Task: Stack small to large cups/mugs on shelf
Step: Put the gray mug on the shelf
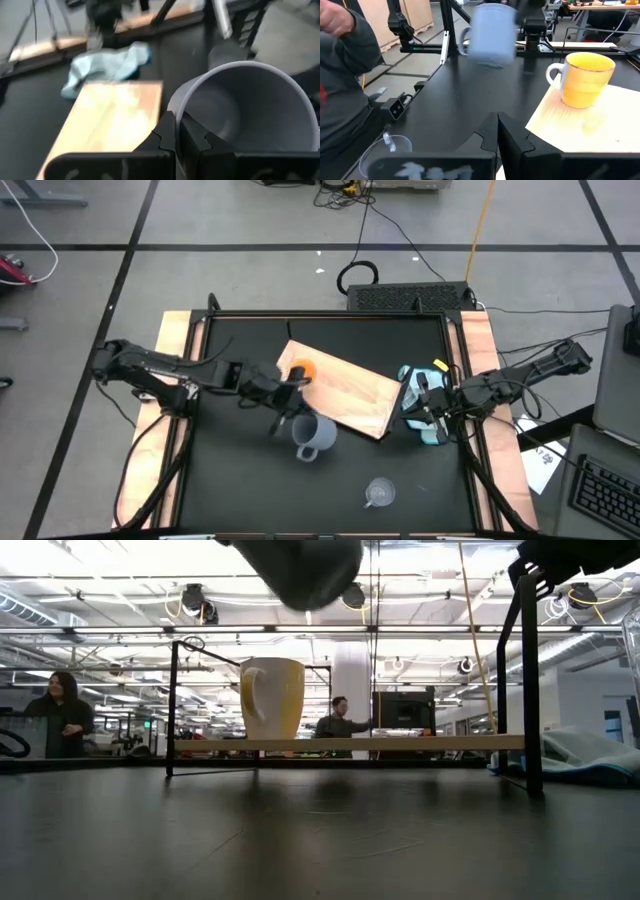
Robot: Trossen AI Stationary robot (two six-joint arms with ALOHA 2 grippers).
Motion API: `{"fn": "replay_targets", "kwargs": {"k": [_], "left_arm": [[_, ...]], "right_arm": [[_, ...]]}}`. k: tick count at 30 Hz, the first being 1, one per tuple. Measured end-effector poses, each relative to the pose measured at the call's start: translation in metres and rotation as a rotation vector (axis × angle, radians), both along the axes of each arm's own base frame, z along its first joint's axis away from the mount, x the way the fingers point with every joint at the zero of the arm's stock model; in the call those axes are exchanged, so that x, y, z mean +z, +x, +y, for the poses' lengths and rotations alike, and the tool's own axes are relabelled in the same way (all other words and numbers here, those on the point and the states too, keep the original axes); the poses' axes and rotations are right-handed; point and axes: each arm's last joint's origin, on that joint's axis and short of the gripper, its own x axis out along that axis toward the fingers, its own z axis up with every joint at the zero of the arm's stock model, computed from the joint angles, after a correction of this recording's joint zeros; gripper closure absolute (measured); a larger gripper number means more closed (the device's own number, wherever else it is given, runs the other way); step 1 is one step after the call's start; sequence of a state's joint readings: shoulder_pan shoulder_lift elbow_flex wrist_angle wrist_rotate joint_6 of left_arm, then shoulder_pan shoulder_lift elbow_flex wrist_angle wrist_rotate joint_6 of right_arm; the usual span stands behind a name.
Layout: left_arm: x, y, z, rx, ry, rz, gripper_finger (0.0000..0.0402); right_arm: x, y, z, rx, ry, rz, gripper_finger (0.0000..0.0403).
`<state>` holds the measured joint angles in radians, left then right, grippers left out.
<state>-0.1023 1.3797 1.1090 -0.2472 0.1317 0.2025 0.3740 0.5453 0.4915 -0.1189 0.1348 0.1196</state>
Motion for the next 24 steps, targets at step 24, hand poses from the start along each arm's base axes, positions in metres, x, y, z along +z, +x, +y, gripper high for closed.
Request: {"fn": "replay_targets", "kwargs": {"k": [24], "left_arm": [[0.000, 0.103, 0.074, -0.035, 0.097, 0.395, 0.0398]], "right_arm": [[0.010, -0.009, -0.003, 0.014, -0.027, -0.101, 0.0403]]}}
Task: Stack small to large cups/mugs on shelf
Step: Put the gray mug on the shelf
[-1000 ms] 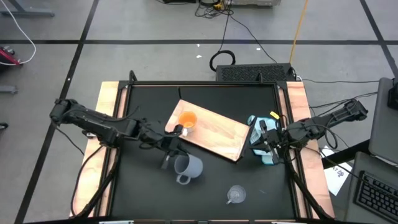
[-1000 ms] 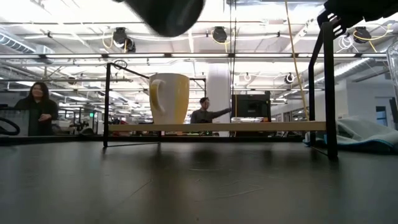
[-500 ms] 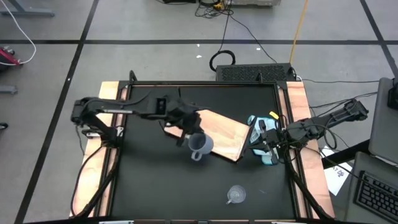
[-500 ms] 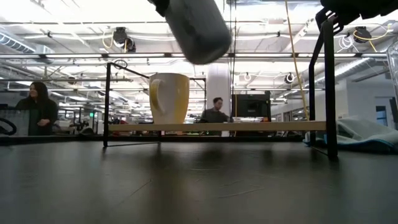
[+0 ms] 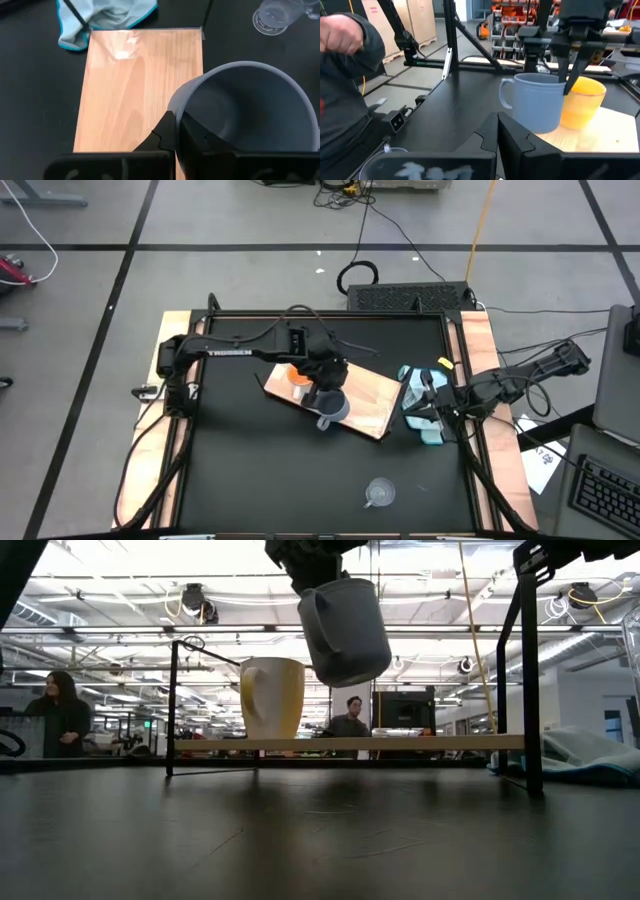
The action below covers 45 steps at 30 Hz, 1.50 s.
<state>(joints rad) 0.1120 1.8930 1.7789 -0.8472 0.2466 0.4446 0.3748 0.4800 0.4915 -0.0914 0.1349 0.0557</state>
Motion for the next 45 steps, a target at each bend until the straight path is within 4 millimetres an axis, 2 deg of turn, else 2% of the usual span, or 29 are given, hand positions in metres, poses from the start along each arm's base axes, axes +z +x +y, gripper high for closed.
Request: {"fn": "replay_targets", "kwargs": {"k": [7, 15, 22, 28, 32, 45], "left_arm": [[0.005, 0.004, 0.000, -0.087, 0.002, -0.033, 0.0398], [0.005, 0.005, 0.014, -0.032, -0.017, -0.041, 0.0398], [-0.008, 0.013, 0.025, -0.008, -0.017, -0.037, 0.0398], [-0.038, 0.019, 0.028, 0.002, 0.006, 0.096, 0.0398], [-0.050, 0.025, 0.025, -0.017, 0.013, 0.121, 0.0398], [-0.050, 0.025, 0.021, -0.024, 0.036, 0.118, 0.0398]], "right_arm": [[0.002, -0.009, -0.003, -0.001, -0.011, -0.024, 0.0403], [0.002, -0.012, -0.005, 0.000, -0.018, -0.020, 0.0403], [0.001, -0.012, -0.005, -0.001, -0.014, -0.009, 0.0403], [0.000, -0.013, -0.005, -0.003, -0.004, 0.010, 0.0403], [-0.002, -0.013, -0.005, -0.004, -0.009, 0.030, 0.0403], [-0.003, -0.013, -0.005, -0.004, -0.009, 0.032, 0.0403]]}}
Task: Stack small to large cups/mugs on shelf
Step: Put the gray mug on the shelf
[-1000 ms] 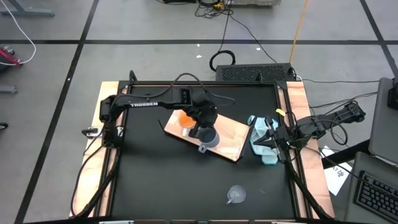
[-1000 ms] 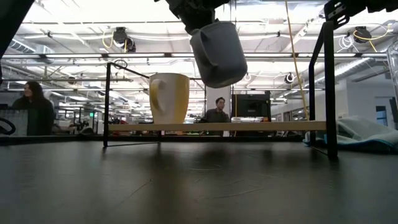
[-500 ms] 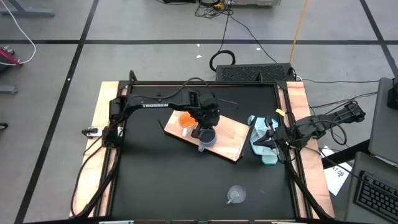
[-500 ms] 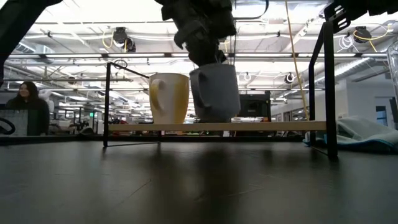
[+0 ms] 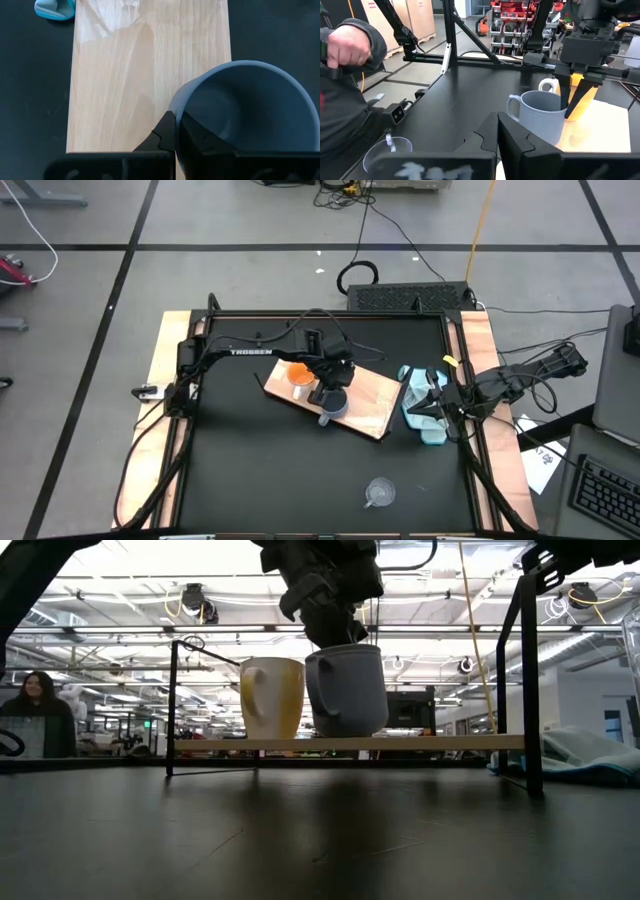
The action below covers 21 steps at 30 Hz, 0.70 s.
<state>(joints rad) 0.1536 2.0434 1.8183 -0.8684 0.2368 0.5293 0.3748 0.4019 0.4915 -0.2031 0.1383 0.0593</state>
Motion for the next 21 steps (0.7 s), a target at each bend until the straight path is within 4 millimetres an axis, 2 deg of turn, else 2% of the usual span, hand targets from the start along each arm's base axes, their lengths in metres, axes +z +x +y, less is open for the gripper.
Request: {"fn": "replay_targets", "kwargs": {"k": [16, 21], "left_arm": [[0.0010, 0.0030, -0.0058, 0.047, 0.028, -0.013, 0.0395], [0.0004, 0.0043, -0.0041, 0.058, 0.031, -0.022, 0.0366]], "right_arm": [[0.0000, 0.0000, 0.0000, 0.000, 0.000, 0.000, 0.0403], [-0.0012, -0.0002, -0.0001, 0.000, -0.004, 0.012, 0.0403]]}}
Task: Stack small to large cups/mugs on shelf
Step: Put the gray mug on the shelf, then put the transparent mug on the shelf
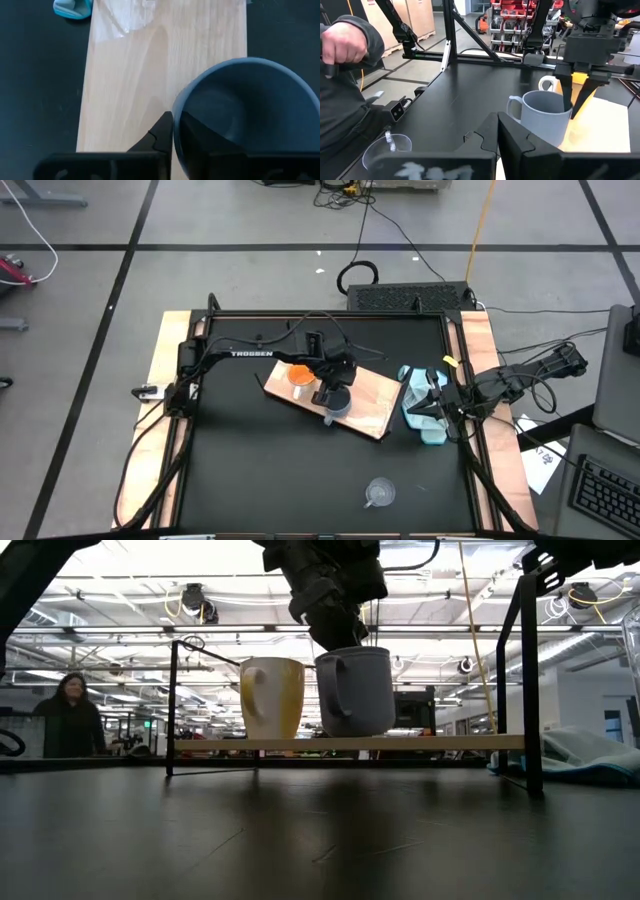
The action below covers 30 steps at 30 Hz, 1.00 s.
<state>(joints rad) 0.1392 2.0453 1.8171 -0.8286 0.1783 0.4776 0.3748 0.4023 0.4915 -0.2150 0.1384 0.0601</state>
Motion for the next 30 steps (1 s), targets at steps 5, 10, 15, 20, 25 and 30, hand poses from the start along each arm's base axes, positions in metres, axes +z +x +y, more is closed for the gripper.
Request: {"fn": "replay_targets", "kwargs": {"k": [5, 10, 15, 20, 25, 30], "left_arm": [[0.000, 0.000, 0.000, -0.009, 0.005, -0.003, 0.0338], [0.001, 0.000, 0.000, -0.002, 0.001, -0.002, 0.0312], [0.016, 0.003, -0.001, -0.002, 0.004, -0.041, 0.0273], [0.047, 0.005, -0.008, -0.018, 0.010, -0.094, 0.0231], [0.081, -0.004, -0.020, -0.048, 0.013, -0.081, 0.0238], [0.111, -0.030, -0.026, -0.039, 0.007, -0.030, 0.0347]], "right_arm": [[0.000, 0.000, 0.000, -0.001, 0.007, 0.001, 0.0403], [0.000, 0.000, 0.000, -0.001, 0.005, 0.000, 0.0403], [0.000, 0.000, 0.000, -0.001, 0.005, 0.001, 0.0403], [0.000, 0.000, 0.000, -0.001, 0.006, 0.001, 0.0403], [0.000, 0.000, 0.000, 0.000, 0.005, 0.000, 0.0403], [-0.006, 0.001, 0.001, 0.005, -0.023, -0.008, 0.0403]]}}
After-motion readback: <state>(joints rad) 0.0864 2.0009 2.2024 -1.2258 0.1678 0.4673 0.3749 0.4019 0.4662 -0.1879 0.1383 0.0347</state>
